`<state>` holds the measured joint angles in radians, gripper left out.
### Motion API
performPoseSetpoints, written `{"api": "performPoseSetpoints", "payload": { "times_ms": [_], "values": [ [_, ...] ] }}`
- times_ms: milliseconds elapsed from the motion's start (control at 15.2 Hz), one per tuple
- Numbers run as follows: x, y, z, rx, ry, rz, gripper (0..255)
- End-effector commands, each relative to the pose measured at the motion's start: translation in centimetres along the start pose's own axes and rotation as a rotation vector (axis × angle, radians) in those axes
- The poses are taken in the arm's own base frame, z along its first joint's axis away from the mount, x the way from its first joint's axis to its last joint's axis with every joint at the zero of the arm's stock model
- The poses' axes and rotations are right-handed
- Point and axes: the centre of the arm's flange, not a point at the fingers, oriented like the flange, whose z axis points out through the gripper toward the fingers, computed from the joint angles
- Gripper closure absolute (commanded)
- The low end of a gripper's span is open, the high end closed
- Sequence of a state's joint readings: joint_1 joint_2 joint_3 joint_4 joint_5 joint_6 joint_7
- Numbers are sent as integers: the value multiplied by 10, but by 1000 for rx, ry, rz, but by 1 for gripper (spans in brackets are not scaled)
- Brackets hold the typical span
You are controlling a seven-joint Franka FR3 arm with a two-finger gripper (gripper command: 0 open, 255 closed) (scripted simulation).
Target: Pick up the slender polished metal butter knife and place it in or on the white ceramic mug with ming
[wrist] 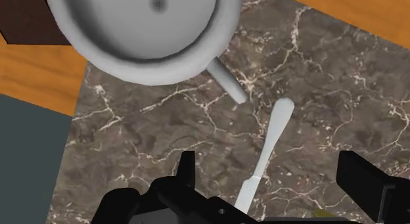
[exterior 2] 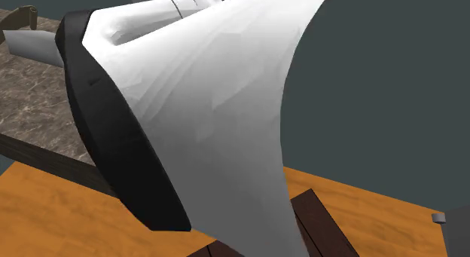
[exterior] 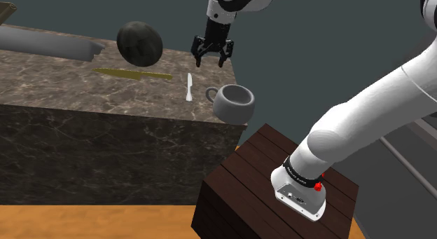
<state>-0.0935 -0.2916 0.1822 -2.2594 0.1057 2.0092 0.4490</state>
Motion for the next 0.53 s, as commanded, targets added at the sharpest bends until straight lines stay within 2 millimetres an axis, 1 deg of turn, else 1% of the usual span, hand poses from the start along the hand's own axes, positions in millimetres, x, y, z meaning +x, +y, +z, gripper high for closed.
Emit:
{"api": "performPoseSetpoints", "payload": {
  "times_ms": [0, 462],
  "values": [
    [19, -10, 17, -12, -2, 55, 0],
    [87, -31, 82, -59, -10, 238, 0]
  ]
}}
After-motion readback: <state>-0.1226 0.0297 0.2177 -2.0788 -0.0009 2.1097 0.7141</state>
